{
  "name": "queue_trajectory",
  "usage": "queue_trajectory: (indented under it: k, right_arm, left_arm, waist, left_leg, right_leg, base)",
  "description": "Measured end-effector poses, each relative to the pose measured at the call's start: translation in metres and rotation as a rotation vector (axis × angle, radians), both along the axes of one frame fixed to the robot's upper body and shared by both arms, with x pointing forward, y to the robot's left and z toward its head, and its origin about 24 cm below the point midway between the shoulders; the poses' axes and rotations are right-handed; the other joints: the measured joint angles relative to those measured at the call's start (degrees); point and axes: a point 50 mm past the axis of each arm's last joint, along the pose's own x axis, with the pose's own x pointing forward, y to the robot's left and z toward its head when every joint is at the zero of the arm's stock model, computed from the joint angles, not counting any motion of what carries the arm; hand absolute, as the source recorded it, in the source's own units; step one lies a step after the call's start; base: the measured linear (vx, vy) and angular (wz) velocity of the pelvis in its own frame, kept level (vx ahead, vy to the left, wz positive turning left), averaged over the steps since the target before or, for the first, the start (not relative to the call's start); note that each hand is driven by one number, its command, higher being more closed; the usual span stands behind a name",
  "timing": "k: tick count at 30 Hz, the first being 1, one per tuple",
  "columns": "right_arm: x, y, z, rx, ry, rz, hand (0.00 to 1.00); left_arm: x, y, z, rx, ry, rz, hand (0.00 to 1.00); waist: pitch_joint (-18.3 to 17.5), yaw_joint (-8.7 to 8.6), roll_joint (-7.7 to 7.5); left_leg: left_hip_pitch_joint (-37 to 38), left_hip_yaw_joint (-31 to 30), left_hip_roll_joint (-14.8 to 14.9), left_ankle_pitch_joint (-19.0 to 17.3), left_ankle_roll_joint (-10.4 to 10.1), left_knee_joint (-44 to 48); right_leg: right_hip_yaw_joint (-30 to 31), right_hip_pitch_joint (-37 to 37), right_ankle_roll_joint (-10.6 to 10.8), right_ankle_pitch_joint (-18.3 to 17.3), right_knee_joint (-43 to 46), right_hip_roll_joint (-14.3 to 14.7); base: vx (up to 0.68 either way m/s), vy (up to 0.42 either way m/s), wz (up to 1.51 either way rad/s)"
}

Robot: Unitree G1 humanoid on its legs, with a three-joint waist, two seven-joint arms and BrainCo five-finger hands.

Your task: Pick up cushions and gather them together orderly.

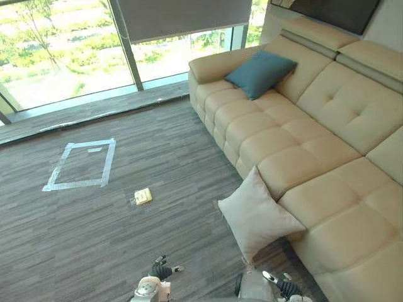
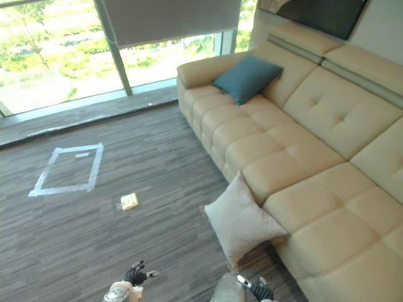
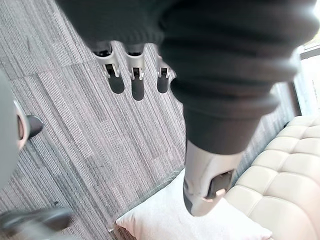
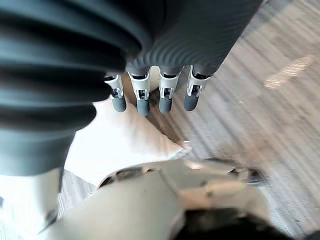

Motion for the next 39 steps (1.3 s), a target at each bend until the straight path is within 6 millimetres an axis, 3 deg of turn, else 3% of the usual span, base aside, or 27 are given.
queue_trajectory:
  k: [2,4,5,6,7,8,10,11,13,15,16,17,18,21,23,24,26,28,29,31,34,37,38,39]
  right_arm:
    - [0.0,-0.01,0.002,-0.025,0.003,-0.008,0.0]
    - [-0.001,-0.011,0.001,-0.021,0.005,-0.02,0.0]
    - [-0.004,-0.011,0.001,-0.019,0.014,-0.039,0.0]
    - [-0.012,-0.01,-0.002,-0.012,0.044,-0.05,0.0]
    - [-0.013,-0.011,-0.002,-0.012,0.051,-0.051,0.0]
    - [-0.015,-0.01,-0.003,-0.009,0.063,-0.054,0.0]
    - [-0.016,-0.01,-0.004,-0.007,0.065,-0.057,0.0]
    - [-0.015,-0.009,-0.004,-0.006,0.062,-0.057,0.0]
    - [-0.014,-0.009,-0.004,-0.006,0.061,-0.057,0.0]
    - [-0.015,-0.008,-0.004,-0.005,0.063,-0.059,0.0]
    - [-0.016,-0.01,-0.004,-0.011,0.062,-0.059,0.0]
    - [-0.016,-0.01,-0.003,-0.012,0.063,-0.059,0.0]
    - [-0.015,-0.004,-0.004,0.005,0.058,-0.057,0.0]
    - [-0.013,0.005,-0.005,0.024,0.045,-0.055,0.0]
    - [-0.011,0.007,-0.004,0.027,0.04,-0.051,0.0]
    - [-0.011,0.007,-0.004,0.027,0.039,-0.049,0.0]
    - [-0.006,0.006,-0.003,0.021,0.027,-0.034,0.0]
    - [0.0,0.003,-0.001,0.007,0.018,-0.003,0.0]
    - [0.001,0.002,-0.001,0.003,0.016,-0.001,0.0]
    - [0.008,-0.008,0.002,-0.023,0.006,0.006,0.0]
    - [0.007,-0.009,0.002,-0.025,0.007,-0.002,0.0]
    - [0.0,-0.009,0.0,-0.026,0.026,0.001,0.0]
    - [0.0,-0.01,0.0,-0.029,0.029,0.004,0.0]
    - [0.001,-0.011,0.001,-0.033,0.029,0.005,0.0]
  left_arm:
    - [-0.001,-0.014,-0.002,-0.032,0.016,-0.008,0.0]
    - [0.002,-0.02,-0.002,-0.039,0.011,-0.022,0.0]
    - [0.002,-0.022,-0.002,-0.045,0.01,-0.025,0.0]
    - [0.003,-0.024,-0.001,-0.052,0.003,-0.022,0.0]
    - [0.005,-0.024,0.0,-0.054,-0.004,-0.017,0.0]
    - [0.005,-0.023,0.001,-0.054,-0.016,-0.011,0.0]
    - [0.006,-0.023,0.002,-0.056,-0.022,-0.006,0.0]
    - [0.008,-0.022,0.003,-0.057,-0.032,0.005,0.0]
    - [0.009,-0.021,0.004,-0.057,-0.041,0.019,0.0]
    - [0.011,-0.019,0.005,-0.057,-0.051,0.029,0.0]
    - [0.011,-0.02,0.005,-0.057,-0.055,0.03,0.0]
    - [0.011,-0.02,0.005,-0.058,-0.057,0.033,0.0]
    - [0.01,-0.016,0.004,-0.053,-0.054,0.044,0.0]
    - [0.005,-0.006,0.003,-0.029,-0.044,0.054,0.0]
    - [0.003,-0.001,0.003,-0.014,-0.037,0.049,0.0]
    - [0.003,0.0,0.003,-0.011,-0.035,0.049,0.0]
    - [-0.001,0.006,0.001,0.006,-0.016,0.052,0.0]
    - [-0.004,0.007,-0.001,0.009,-0.003,0.06,0.0]
    - [-0.005,0.007,-0.001,0.008,0.001,0.06,0.0]
    - [-0.008,0.003,-0.003,-0.002,0.02,0.062,0.0]
    - [-0.009,-0.002,-0.005,-0.017,0.038,0.056,0.0]
    - [-0.004,-0.002,-0.002,-0.018,0.015,0.053,0.0]
    - [-0.002,-0.003,-0.001,-0.019,0.004,0.053,0.0]
    - [-0.001,-0.003,-0.001,-0.022,0.001,0.052,0.0]
  waist:
    - [0.5,-0.03,3.62]
    - [0.5,-0.35,4.01]
    - [0.8,-0.91,3.58]
    - [1.0,-1.18,3.3]
    - [1.1,-1.06,3.26]
    - [1.1,-0.77,3.1]
    - [1.0,-0.46,2.91]
    - [1.0,0.16,2.79]
    - [1.0,0.7,2.61]
    - [1.1,1.13,2.49]
    - [0.9,1.32,2.96]
    - [0.8,1.41,3.12]
    - [0.0,1.39,1.88]
    - [-1.1,1.48,-0.51]
    - [-1.3,1.43,-1.02]
    - [-1.3,1.44,-0.96]
    - [-1.1,1.28,-0.59]
    - [-1.4,1.34,0.64]
    - [-1.4,1.33,0.95]
    - [-1.1,1.17,2.94]
    - [-1.1,-0.04,3.79]
    - [-0.6,0.34,3.04]
    - [-0.6,1.72,2.99]
    - [-0.5,1.89,3.23]
  left_leg:
    - [0.7,-1.1,2.9,-0.6,-2.8,1.9]
    - [-1.3,-2.1,3.9,-0.4,-3.3,7.0]
    - [-4.6,-3.5,6.3,0.4,-4.7,16.0]
    - [-8.4,-4.5,9.5,2.0,-9.4,27.4]
    - [-9.1,-4.3,10.4,1.6,-10.2,30.1]
    - [-10.8,-3.8,12.1,0.1,-10.0,35.1]
    - [-12.5,-2.8,11.7,-1.8,-7.6,33.6]
    - [-13.7,-3.9,9.9,-2.8,-5.8,28.4]
    - [-15.3,-9.1,6.8,-3.0,-5.3,20.3]
    - [-16.8,-19.1,2.3,-1.9,-4.5,10.9]
    - [-17.4,-20.9,2.3,2.0,-3.3,6.9]
    - [-17.4,-20.7,2.3,5.1,-3.3,7.1]
    - [-16.2,-17.5,1.8,3.9,-2.4,7.3]
    - [-14.0,-11.4,0.2,2.6,-1.0,4.8]
    - [-11.8,-6.5,-0.2,2.5,-0.7,2.5]
    - [-11.0,-5.4,-0.2,2.5,-0.7,2.0]
    - [-6.9,-0.8,-0.2,2.5,-0.7,0.0]
    - [-3.9,3.8,-0.1,2.5,-0.7,-1.4]
    - [-3.8,4.3,0.1,2.5,-0.7,-1.5]
    - [-3.1,8.8,0.6,2.6,-0.9,-1.7]
    - [-3.4,9.7,1.1,3.4,-2.1,2.7]
    - [-7.4,9.7,5.7,3.6,-2.6,20.1]
    - [-10.8,8.4,7.7,0.2,-4.1,27.1]
    - [-11.4,7.4,7.7,-0.9,-4.0,27.4]
  right_leg:
    - [-0.9,0.8,-0.1,-4.0,3.4,1.8]
    - [-0.9,1.4,0.0,-6.5,3.9,1.6]
    - [-2.2,3.6,0.0,-7.5,2.7,1.8]
    - [-2.6,7.7,-0.2,-8.4,0.2,3.1]
    - [-2.5,8.9,-0.3,-8.5,-0.5,3.6]
    - [-1.7,11.8,-0.4,-8.6,-3.1,5.1]
    - [0.7,14.1,0.5,-8.8,-5.7,6.5]
    - [3.3,14.5,0.9,-8.6,-6.7,7.1]
    - [7.0,14.5,1.5,-8.6,-7.2,7.4]
    - [11.7,14.1,2.8,-9.0,-6.9,7.5]
    - [14.4,13.2,4.2,-10.0,-5.2,8.2]
    - [15.6,12.9,4.7,-10.6,-4.3,8.5]
    - [18.8,12.8,6.0,-11.4,-3.4,7.6]
    - [23.1,11.2,7.0,-11.3,-3.5,5.7]
    - [17.1,8.7,9.6,-9.2,-2.3,3.4]
    - [15.0,8.4,9.6,-8.9,-1.7,2.9]
    - [1.7,7.7,8.2,-8.0,1.0,-0.5]
    - [-12.3,7.7,4.5,-7.3,2.7,-2.9]
    - [-13.5,7.6,4.1,-7.2,2.7,-3.1]
    - [-20.4,6.8,1.2,-5.9,3.5,-3.6]
    - [-19.4,8.8,1.2,-6.0,-0.2,-2.3]
    - [-17.7,14.3,1.4,-5.8,-7.5,-0.2]
    - [-14.6,15.5,1.6,-5.9,-10.6,0.9]
    - [-13.9,15.7,1.7,-5.8,-10.9,1.1]
  base:
    - [0.4,-0.138,0.12]
    - [0.28,-0.183,0.15]
    - [0.31,-0.278,0.35]
    - [0.24,-0.23,0.27]
    - [0.19,-0.137,-0.12]
    - [0.15,-0.084,-0.55]
    - [0.16,-0.065,-0.79]
    - [0.18,0.018,-1.14]
    - [0.21,0.086,-1.09]
    - [0.27,0.202,-1.27]
    - [0.22,0.213,-1.33]
    - [0.22,0.24,-1.23]
    - [0.18,0.204,-0.96]
    - [0.24,0.278,-1.03]
    - [0.25,0.237,-0.83]
    - [0.14,0.148,-0.86]
    - [0.12,0.105,-0.84]
    - [0.12,0.068,-0.92]
    - [0.12,0.014,-0.96]
    - [0.12,-0.008,-0.94]
    - [0.11,-0.048,-0.48]
    - [0.09,-0.048,-0.39]
    - [0.04,-0.005,-0.57]
    - [0.04,0.039,-0.87]
